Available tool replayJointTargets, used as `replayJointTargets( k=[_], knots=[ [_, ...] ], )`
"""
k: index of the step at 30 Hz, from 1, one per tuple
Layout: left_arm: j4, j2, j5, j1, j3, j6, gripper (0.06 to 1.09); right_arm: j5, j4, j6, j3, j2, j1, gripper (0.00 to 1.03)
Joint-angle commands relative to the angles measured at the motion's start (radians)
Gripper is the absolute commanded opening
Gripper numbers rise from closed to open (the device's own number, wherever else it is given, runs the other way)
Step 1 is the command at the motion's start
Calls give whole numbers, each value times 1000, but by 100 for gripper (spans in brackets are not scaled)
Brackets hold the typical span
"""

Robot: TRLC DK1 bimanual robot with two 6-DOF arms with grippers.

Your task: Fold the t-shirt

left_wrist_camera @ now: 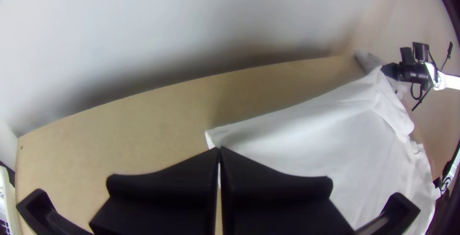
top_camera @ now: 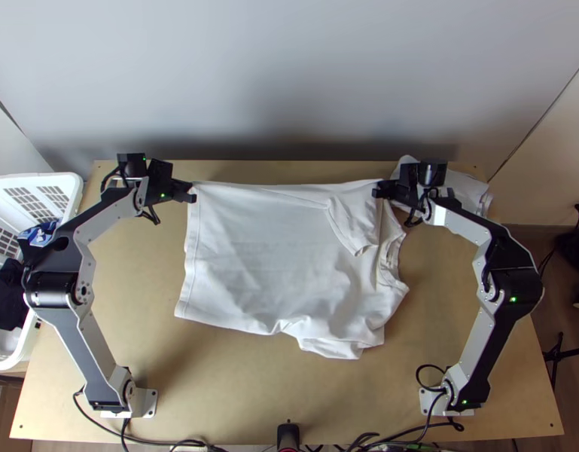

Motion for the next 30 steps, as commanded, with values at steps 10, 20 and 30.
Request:
replayJointTargets(
  k=[10, 20, 30],
  knots=[
    [-35, 95, -32, 12, 86, 22, 9, 10, -8, -9, 42, 34, -24, 3],
    [-36, 162, -50, 20, 169, 26, 9, 11, -3, -13, 53, 47, -27, 3],
    [-75, 241, -51, 23, 307, 26, 9, 11, -13, -15, 123, 88, -28, 3]
  ],
)
